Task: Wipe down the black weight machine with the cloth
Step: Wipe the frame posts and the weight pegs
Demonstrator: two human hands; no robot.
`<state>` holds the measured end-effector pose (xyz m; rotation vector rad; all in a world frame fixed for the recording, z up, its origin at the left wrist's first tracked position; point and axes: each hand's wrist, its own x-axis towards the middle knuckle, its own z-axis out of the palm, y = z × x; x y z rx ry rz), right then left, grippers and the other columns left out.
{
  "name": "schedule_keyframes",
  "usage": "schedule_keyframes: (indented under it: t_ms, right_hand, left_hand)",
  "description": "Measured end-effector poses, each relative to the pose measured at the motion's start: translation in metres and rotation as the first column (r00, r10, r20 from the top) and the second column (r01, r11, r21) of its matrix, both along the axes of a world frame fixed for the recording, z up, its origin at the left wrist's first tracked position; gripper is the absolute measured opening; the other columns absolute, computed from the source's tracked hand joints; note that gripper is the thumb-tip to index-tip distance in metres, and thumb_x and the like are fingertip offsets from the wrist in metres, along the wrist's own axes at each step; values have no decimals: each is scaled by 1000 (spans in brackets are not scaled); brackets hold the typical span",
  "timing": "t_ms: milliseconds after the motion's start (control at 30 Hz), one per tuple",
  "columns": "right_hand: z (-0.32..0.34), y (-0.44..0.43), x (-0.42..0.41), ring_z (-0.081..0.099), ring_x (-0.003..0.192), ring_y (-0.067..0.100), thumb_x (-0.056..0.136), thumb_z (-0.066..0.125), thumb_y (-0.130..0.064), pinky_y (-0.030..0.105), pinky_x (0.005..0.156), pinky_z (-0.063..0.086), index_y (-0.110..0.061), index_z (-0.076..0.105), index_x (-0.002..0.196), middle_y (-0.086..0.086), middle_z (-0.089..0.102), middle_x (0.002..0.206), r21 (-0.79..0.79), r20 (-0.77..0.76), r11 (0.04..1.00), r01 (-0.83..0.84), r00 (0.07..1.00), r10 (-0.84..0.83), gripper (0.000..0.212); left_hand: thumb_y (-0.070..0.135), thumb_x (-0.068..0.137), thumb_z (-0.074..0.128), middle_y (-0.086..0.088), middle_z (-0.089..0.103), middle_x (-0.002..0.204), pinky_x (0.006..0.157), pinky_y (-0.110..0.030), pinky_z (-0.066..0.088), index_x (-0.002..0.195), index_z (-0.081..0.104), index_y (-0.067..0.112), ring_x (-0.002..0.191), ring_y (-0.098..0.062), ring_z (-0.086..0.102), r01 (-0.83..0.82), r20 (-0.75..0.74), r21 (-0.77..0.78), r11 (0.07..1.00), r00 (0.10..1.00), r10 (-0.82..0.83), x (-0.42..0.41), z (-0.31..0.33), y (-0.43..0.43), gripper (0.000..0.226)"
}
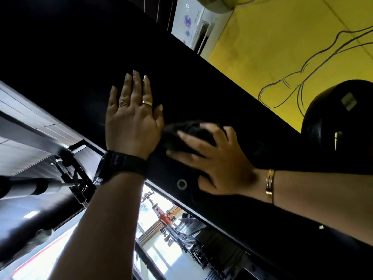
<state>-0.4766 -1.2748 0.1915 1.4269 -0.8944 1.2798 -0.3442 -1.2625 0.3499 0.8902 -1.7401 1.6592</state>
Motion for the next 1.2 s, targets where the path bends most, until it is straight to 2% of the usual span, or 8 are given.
schedule_keyframes:
  t_ms: [167,333,600,700,800,867,1033,1200]
  right_hand:
    - [-47,3,17,43,120,38,94,21,-44,47,85,37,-38,43,139,-4,38,148,-13,42,999,-53,998,53,50]
    - [-25,2,-1,50,113,40,77,42,-44,45,78,40,-39,38,142,-1,42,147,16,92,1000,-14,996,13,65]
    - [55,-23,-59,44,109,37,76,41,-42,43,75,37,-35,43,142,4,48,142,53,256,998,36,966,-49,66]
    - [67,-26,-67,44,110,39,83,36,-46,45,76,36,-35,44,141,4,48,141,48,403,999,-13,915,-7,60]
    - [59,-21,-56,39,119,44,81,25,-52,50,85,36,-36,42,144,6,44,143,121,580,988,-99,815,10,67]
    - [44,-15,-40,36,121,45,78,24,-53,55,89,35,-37,40,144,6,42,144,161,627,978,-133,779,3,69]
    - [-23,-2,3,44,117,40,75,43,-48,49,83,38,-41,39,139,-7,37,143,50,307,999,-15,952,-1,64]
    - [-69,2,18,42,121,32,91,35,-58,46,84,37,-42,45,136,-12,39,145,-28,112,996,-81,990,83,49]
  left_hand:
    - [42,94,22,-11,18,161,121,-40,2,154,21,10,150,-22,12,6,-14,2,1000,1000,-6,0,-1,-1,67]
    - [42,98,18,-11,14,162,121,-40,0,154,17,11,150,-22,9,-21,-6,4,1000,1000,21,1,-2,0,64]
    - [46,94,11,-8,15,162,121,-43,3,155,15,13,150,-22,11,-44,8,-46,998,999,45,2,-2,-4,69]
    - [44,97,18,-9,17,161,121,-43,3,154,17,13,150,-23,12,-15,7,-44,999,1000,16,3,-2,-5,66]
    - [43,97,21,-10,18,161,120,-43,3,154,17,12,149,-24,12,7,1,-34,999,1000,-7,2,-1,-5,66]
    - [43,96,21,-10,19,161,120,-44,4,154,19,10,149,-25,14,3,3,-38,999,1000,-3,2,-2,-6,66]
    - [44,96,22,-10,19,161,119,-45,0,154,20,12,149,-24,14,2,-7,-32,999,1000,-2,2,-3,-6,66]
    - [42,97,25,-9,19,161,120,-44,2,154,21,13,149,-24,13,29,-9,-12,1000,1000,-29,1,-3,-3,64]
